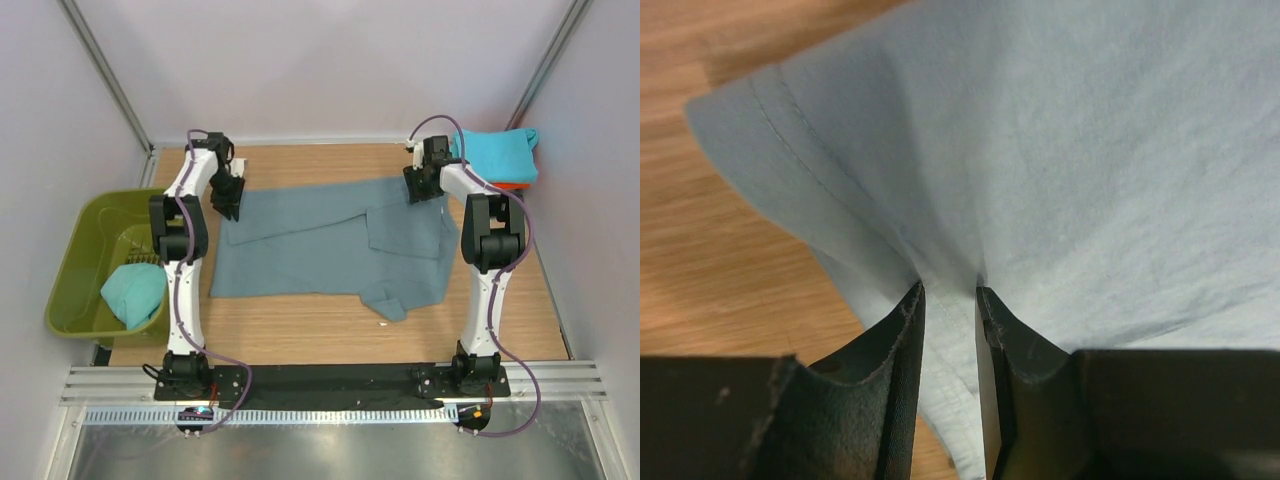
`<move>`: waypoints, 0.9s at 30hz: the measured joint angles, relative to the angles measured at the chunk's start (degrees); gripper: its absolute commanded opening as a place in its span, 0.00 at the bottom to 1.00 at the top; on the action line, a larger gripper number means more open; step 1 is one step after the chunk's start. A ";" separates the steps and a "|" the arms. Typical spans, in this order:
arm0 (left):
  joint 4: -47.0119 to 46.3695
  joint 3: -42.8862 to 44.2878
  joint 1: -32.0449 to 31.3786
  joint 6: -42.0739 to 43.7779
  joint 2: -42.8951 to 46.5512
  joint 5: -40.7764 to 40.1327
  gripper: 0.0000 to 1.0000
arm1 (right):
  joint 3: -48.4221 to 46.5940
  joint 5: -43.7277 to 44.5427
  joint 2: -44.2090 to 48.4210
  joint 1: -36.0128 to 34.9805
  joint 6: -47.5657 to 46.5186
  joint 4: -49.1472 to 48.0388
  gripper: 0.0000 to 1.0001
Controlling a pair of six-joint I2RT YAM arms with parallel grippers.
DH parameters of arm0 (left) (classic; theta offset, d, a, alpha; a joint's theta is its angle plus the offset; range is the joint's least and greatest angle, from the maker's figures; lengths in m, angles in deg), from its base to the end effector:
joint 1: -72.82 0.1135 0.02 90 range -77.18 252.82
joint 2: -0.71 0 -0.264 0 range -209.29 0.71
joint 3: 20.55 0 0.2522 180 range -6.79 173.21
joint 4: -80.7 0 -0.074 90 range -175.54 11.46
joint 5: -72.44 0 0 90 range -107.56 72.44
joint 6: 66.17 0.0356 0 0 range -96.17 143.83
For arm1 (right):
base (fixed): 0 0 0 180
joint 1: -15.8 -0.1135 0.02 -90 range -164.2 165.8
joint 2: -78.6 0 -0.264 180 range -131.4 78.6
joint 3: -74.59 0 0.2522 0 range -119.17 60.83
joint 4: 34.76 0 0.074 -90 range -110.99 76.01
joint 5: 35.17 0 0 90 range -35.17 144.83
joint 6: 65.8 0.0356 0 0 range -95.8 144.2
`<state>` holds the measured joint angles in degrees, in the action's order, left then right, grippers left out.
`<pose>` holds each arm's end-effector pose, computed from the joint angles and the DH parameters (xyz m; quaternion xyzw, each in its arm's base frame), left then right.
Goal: Fold and stack the t-shirts
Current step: Fold the tshirt
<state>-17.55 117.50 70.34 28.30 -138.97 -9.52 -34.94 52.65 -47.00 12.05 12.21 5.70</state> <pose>0.4853 -0.0260 0.1686 0.0644 0.9938 -0.0690 0.0588 0.4753 0.0325 0.1669 -0.1365 0.9477 -0.0025 0.2885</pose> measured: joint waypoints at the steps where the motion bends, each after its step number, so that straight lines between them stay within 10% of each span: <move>1: -0.02 0.74 0.00 0.00 -0.48 -0.20 0.28 | 0.00 0.11 0.00 0.04 -0.20 0.04 0.50; 27: -4.72 21.35 -0.57 -1.01 -11.69 -5.29 0.38 | -16.68 5.62 -9.79 0.50 -7.63 1.03 0.52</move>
<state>-22.27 138.85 69.77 27.29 -150.66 -14.81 -51.61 58.27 -56.79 12.56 4.58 6.73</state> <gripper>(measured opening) 0.390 0.518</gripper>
